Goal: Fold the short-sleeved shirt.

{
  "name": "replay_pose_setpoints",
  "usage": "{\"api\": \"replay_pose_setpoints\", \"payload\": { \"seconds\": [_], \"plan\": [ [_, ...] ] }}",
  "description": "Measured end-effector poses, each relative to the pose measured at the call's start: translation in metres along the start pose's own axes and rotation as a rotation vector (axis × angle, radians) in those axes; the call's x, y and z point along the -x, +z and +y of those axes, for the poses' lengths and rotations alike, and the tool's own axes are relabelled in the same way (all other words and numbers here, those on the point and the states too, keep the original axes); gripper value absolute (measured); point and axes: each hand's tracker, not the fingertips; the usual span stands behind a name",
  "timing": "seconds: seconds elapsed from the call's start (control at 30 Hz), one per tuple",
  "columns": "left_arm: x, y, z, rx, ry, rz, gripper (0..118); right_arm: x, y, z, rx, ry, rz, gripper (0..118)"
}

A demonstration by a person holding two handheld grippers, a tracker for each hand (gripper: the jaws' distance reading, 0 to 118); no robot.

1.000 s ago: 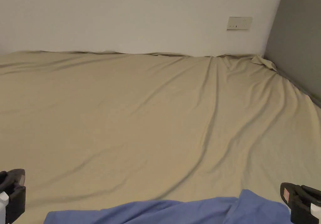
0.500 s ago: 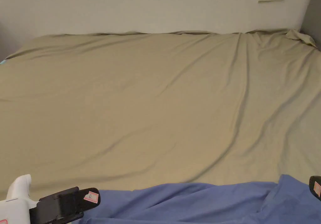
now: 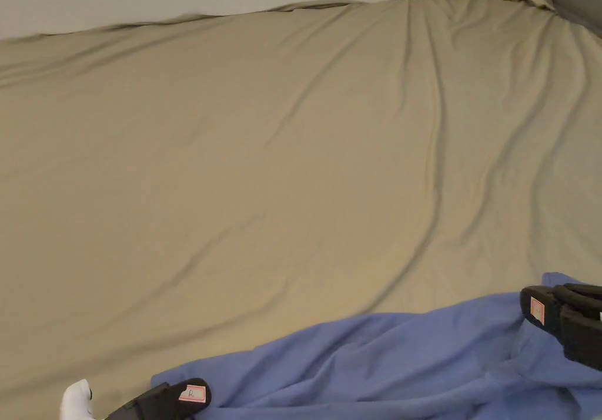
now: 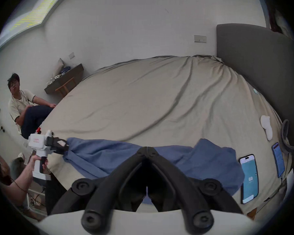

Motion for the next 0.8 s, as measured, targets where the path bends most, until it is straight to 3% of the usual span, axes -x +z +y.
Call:
{"api": "replay_pose_setpoints", "payload": {
  "seconds": [0.03, 0.07, 0.1, 0.17, 0.2, 0.3, 0.4, 0.5, 0.6, 0.7, 0.8],
  "plan": [
    [0.009, 0.0, 0.003, -0.024, 0.007, -0.059, 82, 0.003, -0.003, 0.002, 0.001, -0.003, 0.015, 2],
    [0.009, -0.005, 0.004, -0.028, 0.004, -0.045, 69, 0.006, -0.006, 0.004, 0.001, -0.005, 0.022, 2],
    [0.008, -0.012, 0.002, -0.032, -0.009, 0.003, 4, 0.01, -0.009, 0.005, -0.001, -0.006, 0.032, 2],
    [0.014, -0.028, -0.005, 0.005, -0.054, 0.096, 5, 0.013, -0.012, 0.008, 0.006, 0.003, 0.041, 2],
    [0.01, -0.022, -0.005, -0.02, -0.019, -0.022, 5, 0.015, -0.011, 0.009, 0.008, 0.011, 0.045, 2],
    [-0.008, 0.005, -0.003, -0.023, -0.173, 0.132, 5, 0.011, -0.007, 0.01, 0.001, 0.023, 0.048, 2],
    [-0.017, 0.036, -0.009, -0.056, -0.171, 0.156, 5, 0.003, -0.002, 0.012, -0.011, 0.029, 0.044, 2],
    [-0.056, 0.046, -0.013, -0.123, -0.274, 0.279, 5, -0.007, 0.007, 0.01, -0.027, 0.016, 0.041, 2],
    [-0.123, 0.018, -0.013, -0.123, -0.434, 0.383, 5, -0.023, 0.02, 0.004, -0.04, -0.001, 0.03, 2],
    [-0.184, -0.028, -0.014, 0.004, -0.472, 0.383, 5, -0.044, 0.036, -0.001, -0.046, -0.024, 0.01, 2],
    [-0.238, -0.093, -0.031, 0.094, -0.716, 0.437, 5, -0.07, 0.05, -0.007, -0.063, -0.059, -0.017, 2]
  ]
}}
